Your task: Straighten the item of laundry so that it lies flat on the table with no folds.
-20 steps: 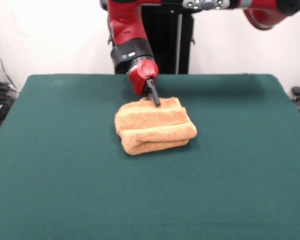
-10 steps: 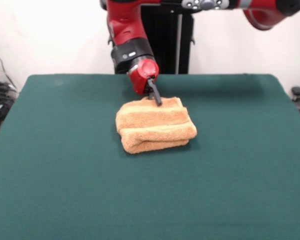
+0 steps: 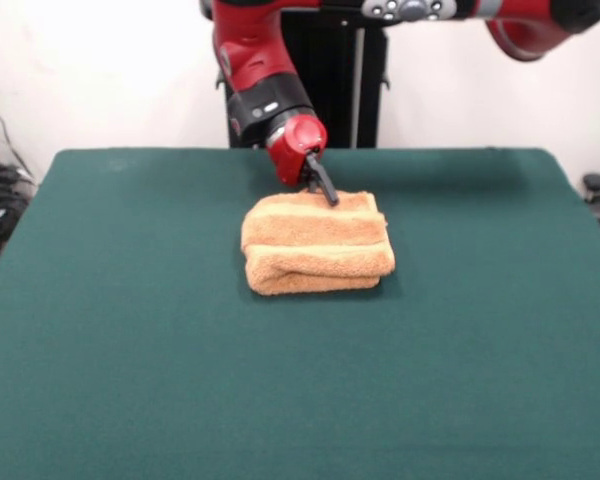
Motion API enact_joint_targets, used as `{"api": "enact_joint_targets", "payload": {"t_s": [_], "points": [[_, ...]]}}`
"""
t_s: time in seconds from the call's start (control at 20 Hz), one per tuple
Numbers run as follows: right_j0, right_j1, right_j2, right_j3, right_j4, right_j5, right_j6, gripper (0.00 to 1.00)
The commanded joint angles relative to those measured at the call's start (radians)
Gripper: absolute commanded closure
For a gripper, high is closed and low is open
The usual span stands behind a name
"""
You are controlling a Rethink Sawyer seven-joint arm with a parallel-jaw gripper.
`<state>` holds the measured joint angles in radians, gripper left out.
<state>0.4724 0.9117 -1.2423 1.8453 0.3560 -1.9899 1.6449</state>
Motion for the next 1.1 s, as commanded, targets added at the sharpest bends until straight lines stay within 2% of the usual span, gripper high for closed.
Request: {"api": "enact_joint_targets", "payload": {"t_s": [0.05,1.1], "points": [[0.049,0.090,0.086,-0.208,-0.022,-0.032,-0.042,0.00],[0.058,0.069,0.121,-0.213,0.015,0.028,-0.046,0.00]]}}
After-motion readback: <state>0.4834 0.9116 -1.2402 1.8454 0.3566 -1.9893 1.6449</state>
